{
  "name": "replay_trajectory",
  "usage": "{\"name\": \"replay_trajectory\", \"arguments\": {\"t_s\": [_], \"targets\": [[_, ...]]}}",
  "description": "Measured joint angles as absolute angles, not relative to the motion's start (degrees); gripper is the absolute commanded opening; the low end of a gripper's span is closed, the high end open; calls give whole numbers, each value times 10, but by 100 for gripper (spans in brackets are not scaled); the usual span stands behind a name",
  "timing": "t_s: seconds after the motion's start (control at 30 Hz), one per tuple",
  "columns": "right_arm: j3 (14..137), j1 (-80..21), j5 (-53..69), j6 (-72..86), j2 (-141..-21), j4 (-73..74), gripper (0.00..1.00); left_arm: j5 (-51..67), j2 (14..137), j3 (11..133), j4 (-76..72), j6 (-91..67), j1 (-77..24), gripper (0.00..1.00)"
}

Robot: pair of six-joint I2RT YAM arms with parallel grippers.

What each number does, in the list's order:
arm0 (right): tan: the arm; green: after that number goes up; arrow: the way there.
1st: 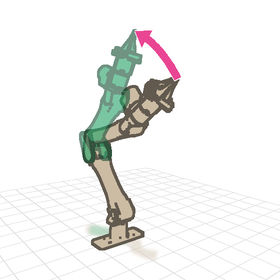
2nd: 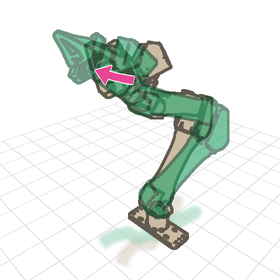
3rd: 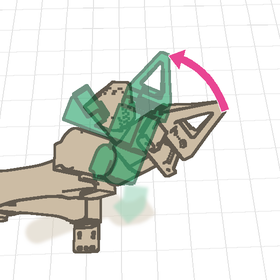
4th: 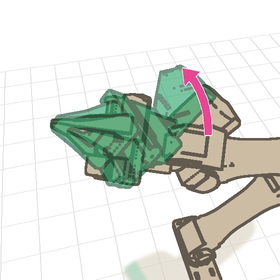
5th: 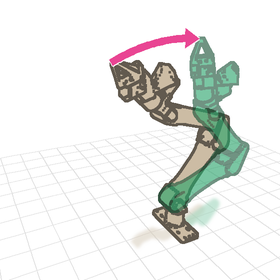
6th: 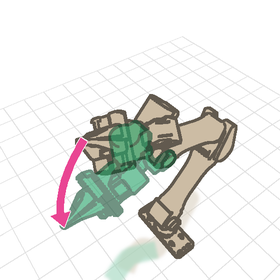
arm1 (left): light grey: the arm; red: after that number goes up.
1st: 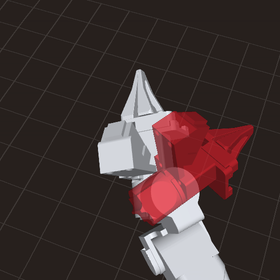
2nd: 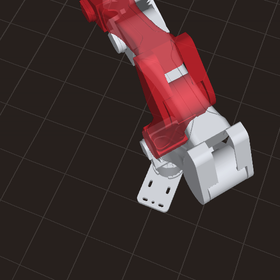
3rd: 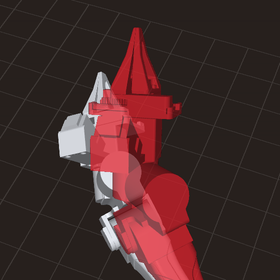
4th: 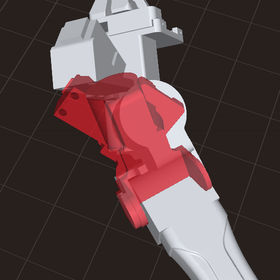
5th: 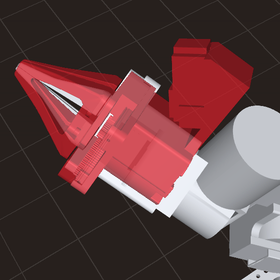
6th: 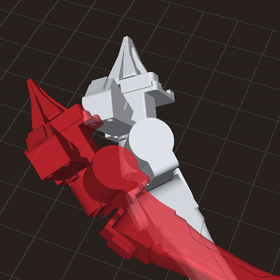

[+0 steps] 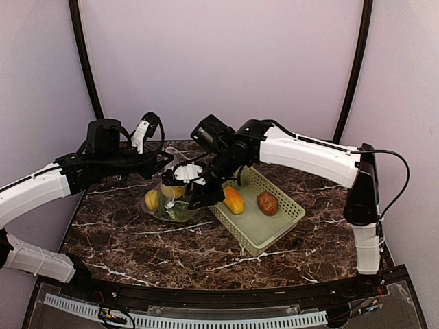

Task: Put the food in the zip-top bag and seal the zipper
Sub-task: Place the fake vegetable in the zipper food storage bag, then adjust the zipper food storage bag at the center of the board.

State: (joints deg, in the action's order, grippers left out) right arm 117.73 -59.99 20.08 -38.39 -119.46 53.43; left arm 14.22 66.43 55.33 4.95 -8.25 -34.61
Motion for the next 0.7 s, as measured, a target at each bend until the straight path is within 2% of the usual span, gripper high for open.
{"name": "replay_trajectory", "arguments": {"t_s": [0.2, 0.7], "targets": [[1178, -607, 131, -386, -1231, 536, 1, 144, 665, 553, 57, -83, -346, 1], [1218, -656, 104, -379, -1166, 516, 0, 140, 668, 562, 61, -81, -346, 1]]}}
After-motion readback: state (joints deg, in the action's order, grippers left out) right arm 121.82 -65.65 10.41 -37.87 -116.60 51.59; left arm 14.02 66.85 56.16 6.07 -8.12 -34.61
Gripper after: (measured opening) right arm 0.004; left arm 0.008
